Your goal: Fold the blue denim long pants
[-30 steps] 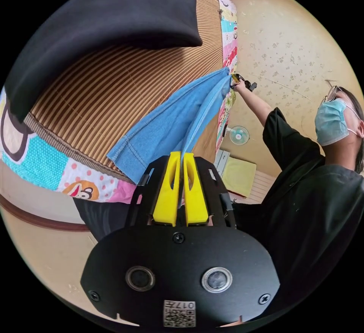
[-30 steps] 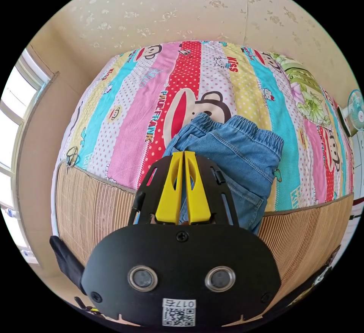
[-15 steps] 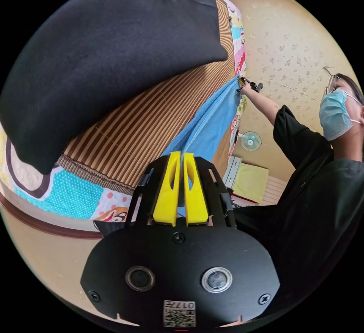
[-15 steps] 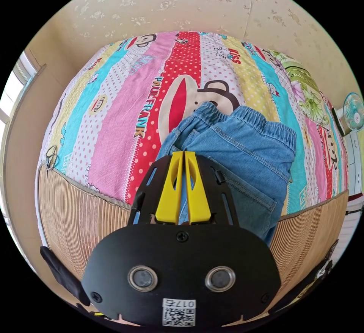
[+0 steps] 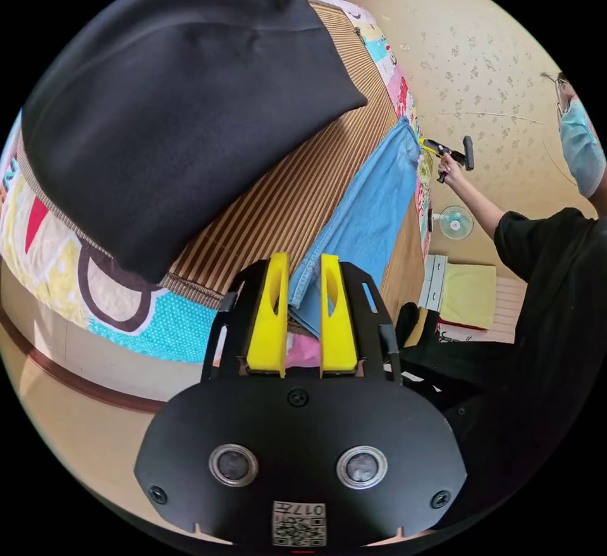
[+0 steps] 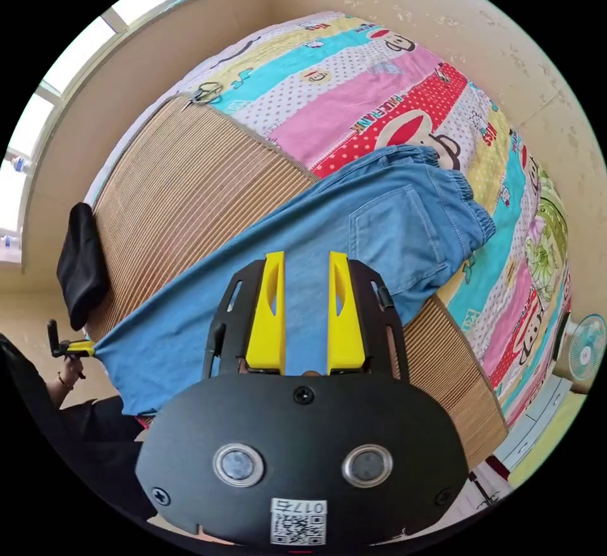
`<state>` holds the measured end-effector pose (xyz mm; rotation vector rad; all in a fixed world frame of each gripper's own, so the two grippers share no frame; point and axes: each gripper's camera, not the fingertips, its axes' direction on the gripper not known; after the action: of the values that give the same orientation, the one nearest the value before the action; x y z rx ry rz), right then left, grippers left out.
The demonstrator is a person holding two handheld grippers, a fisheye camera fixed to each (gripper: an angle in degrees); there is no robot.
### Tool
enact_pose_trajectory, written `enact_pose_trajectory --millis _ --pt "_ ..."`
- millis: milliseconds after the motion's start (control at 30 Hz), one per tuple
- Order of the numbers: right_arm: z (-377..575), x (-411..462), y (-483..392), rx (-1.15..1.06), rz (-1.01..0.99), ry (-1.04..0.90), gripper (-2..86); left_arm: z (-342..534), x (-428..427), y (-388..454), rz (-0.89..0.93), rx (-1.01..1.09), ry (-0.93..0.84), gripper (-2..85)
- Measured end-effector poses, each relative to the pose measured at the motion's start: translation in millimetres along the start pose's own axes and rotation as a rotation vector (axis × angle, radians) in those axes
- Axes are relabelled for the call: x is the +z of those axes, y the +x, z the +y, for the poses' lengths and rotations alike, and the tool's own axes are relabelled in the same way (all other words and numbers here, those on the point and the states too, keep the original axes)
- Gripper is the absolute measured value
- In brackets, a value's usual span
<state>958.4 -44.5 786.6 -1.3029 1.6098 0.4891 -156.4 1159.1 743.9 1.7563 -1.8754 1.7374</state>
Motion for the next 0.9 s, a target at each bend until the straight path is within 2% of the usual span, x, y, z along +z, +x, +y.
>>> enact_pose_trajectory --millis 100,167,267,367,567,733,900 --pt "98.6 8.2 -54.1 -0.008 -0.163 -0.112 10.6 6.2 -0.7 19.2 -0.136 0.092 -0.017 7.7" --pt "181.1 31.2 -92.5 0.078 -0.335 -0.227 10.5 11.6 -3.4 17.9 -0.236 0.043 -0.037 6.4" --pt "271.9 56.8 -133.7 0.279 -0.54 -0.279 10.3 14.5 -12.5 18.1 -0.217 0.034 -0.073 5.6" --pt "335.9 80.0 -175.6 0.45 -0.663 -0.324 10.2 3.5 -16.5 36.9 -0.189 0.114 -0.116 5.6" --pt "391.7 109.2 -229.3 0.657 -0.78 -0.246 10.4 -38.6 6.6 84.2 -0.235 0.285 -0.186 7.9" --pt "396.8 123.2 -231.9 0.633 -0.793 -0.138 11.9 -55.8 47.2 102.1 -0.305 0.37 -0.306 8.6" --pt "423.4 138.8 -225.9 0.753 -0.862 -0.046 10.1 -63.6 83.5 104.0 -0.361 0.405 -0.368 8.0"
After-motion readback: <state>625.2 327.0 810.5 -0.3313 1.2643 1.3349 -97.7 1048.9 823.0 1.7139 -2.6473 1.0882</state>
